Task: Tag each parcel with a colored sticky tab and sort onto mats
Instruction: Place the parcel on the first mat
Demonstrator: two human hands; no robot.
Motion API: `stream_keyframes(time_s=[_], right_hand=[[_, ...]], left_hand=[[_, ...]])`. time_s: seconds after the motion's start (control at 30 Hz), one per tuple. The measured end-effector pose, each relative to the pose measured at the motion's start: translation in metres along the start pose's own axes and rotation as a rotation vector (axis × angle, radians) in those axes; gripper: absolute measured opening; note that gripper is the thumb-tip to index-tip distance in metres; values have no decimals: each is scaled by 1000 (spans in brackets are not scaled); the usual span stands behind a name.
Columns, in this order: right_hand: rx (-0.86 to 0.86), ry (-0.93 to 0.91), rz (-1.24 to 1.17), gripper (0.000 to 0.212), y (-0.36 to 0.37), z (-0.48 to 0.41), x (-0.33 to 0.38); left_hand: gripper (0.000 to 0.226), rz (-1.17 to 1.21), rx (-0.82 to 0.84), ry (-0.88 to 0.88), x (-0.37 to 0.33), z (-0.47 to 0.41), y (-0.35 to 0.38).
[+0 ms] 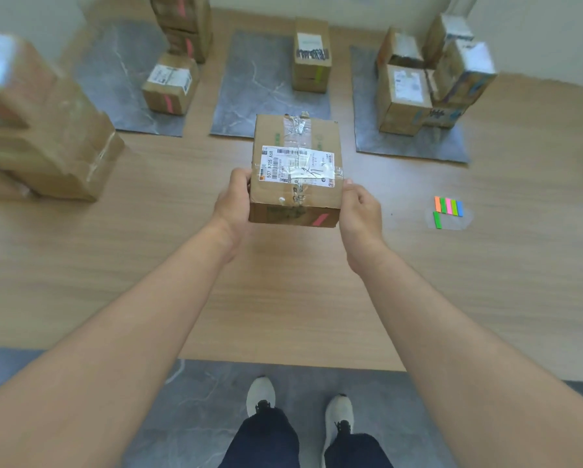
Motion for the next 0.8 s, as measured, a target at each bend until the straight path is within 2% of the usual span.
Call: stream_keyframes(time_s=[0.2, 0.3, 0.47, 0.8], right_hand=[[37, -74, 12, 38, -8, 18, 75], [100, -112, 32, 40, -12, 29, 101], [168, -176, 38, 38, -12, 44, 131], [244, -247, 5, 34, 58, 40, 190]], left_hand=[[46, -5, -68, 81, -64, 36, -7], [44, -7, -99, 89, -80, 57, -13], [53, -31, -174, 85, -101, 88, -26], [46, -22, -217, 150, -157, 67, -81]])
Point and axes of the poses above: each hand's wrist, its own z-axis away from the middle knuckle, its own y-axis out of the palm, x = y × z, the point moved 7 cm from there along -z, towards the middle knuckle, and after that the axes turned 1 degree about -y, right-handed, at the moved point
